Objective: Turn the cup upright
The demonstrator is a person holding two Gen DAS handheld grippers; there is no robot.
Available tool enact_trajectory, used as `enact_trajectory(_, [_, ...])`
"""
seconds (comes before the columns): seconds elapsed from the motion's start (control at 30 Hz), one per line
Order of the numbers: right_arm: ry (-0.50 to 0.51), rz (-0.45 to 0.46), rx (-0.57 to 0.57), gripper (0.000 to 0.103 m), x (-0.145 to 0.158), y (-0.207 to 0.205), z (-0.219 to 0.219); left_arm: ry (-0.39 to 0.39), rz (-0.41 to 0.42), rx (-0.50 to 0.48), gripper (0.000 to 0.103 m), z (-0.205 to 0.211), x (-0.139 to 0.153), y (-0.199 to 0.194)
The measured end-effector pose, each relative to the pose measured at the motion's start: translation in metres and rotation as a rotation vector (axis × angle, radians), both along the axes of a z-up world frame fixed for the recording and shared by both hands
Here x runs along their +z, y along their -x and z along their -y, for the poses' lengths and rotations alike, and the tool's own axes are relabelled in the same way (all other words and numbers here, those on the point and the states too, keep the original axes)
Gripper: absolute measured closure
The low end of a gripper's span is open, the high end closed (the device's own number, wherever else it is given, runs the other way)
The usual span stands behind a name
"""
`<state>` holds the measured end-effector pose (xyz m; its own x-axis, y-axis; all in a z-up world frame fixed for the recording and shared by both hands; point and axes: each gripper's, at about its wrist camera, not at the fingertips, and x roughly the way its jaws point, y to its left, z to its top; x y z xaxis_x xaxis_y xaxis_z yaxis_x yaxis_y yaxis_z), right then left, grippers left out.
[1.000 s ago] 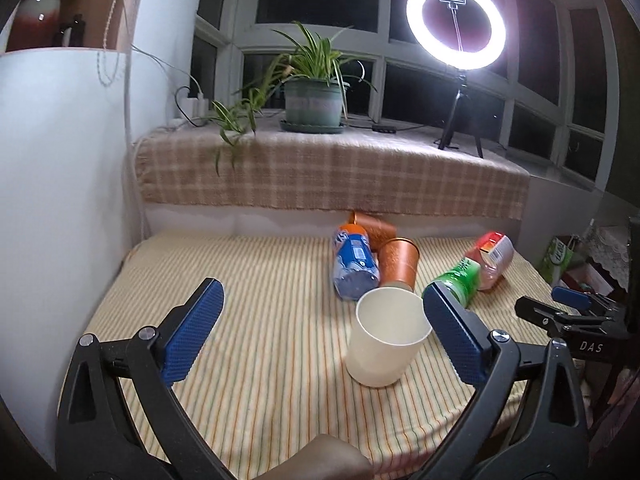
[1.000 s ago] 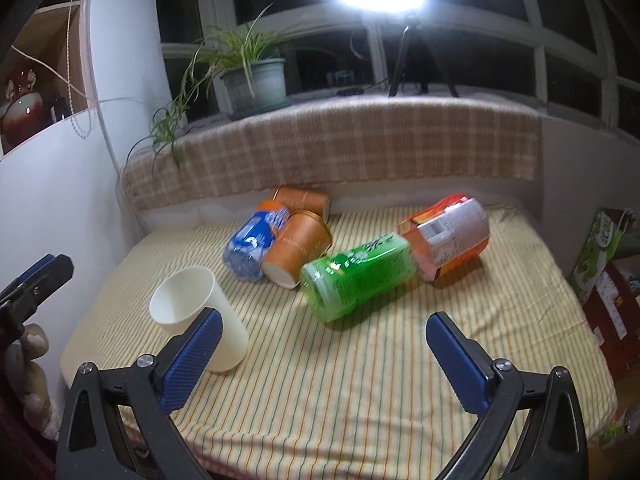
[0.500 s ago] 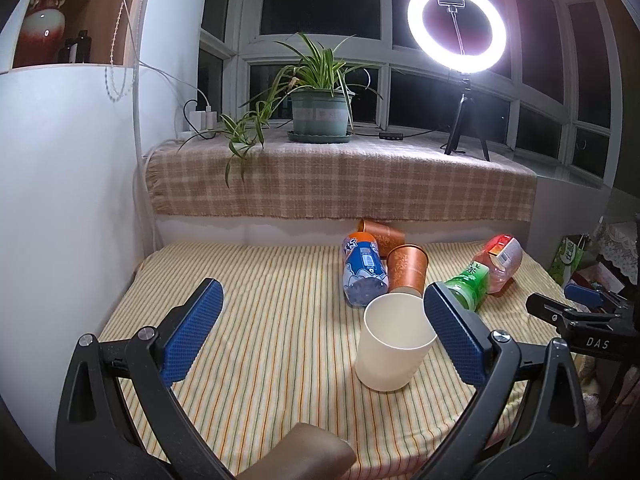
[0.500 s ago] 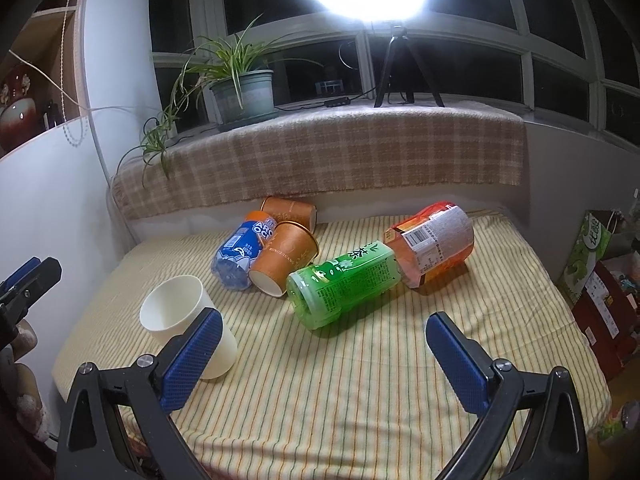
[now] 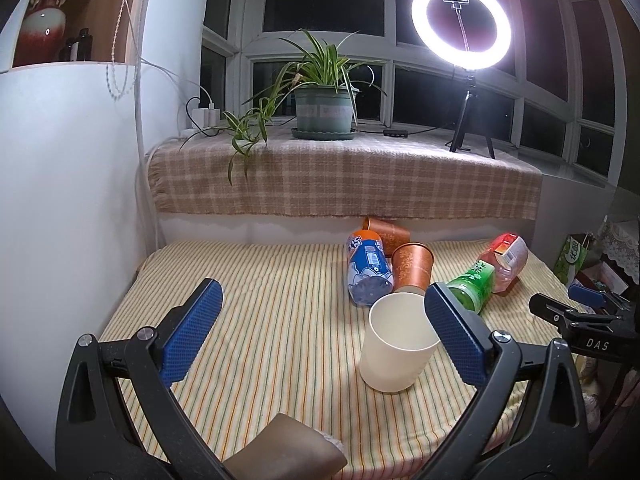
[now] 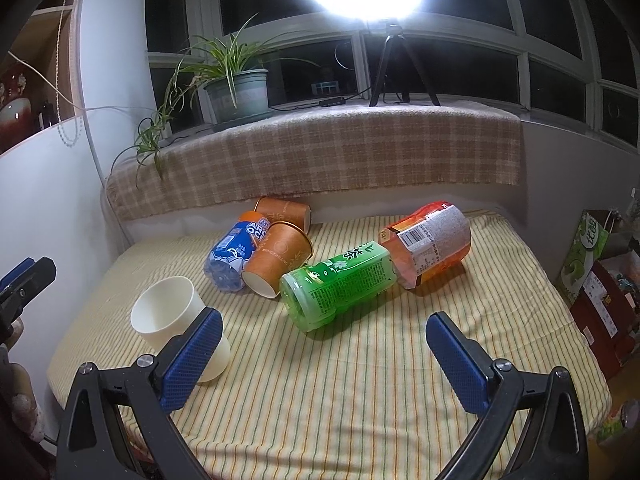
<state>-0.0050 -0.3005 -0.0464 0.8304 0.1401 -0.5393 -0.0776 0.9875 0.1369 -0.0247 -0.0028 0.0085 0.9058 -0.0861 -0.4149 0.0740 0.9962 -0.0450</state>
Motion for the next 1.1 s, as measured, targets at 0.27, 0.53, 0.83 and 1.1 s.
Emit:
enact_trajectory(0.27, [0.001, -0.002, 0.0, 0.0, -0.0015, -0.0015, -0.0003, 0.001, -0.005, 0.001, 0.0, -0.0058, -0.0029, -0.003])
enact_trajectory(0.53, [0.007, -0.003, 0.007, 0.0, -0.0031, -0.0039, -0.0016, 0.001, -0.004, 0.0, 0.0, -0.0072, -0.0025, -0.0032])
enact_trajectory(0.83, [0.011, -0.001, 0.007, 0.0, -0.0026, -0.0039, -0.0032, 0.0, -0.005, -0.001, 0.0, -0.006, -0.0024, -0.0037])
enact_trajectory(1.1, [0.017, -0.006, 0.012, 0.0, -0.0035, -0.0054, -0.005, 0.002, -0.006, 0.001, 0.0, -0.0082, -0.0026, -0.005])
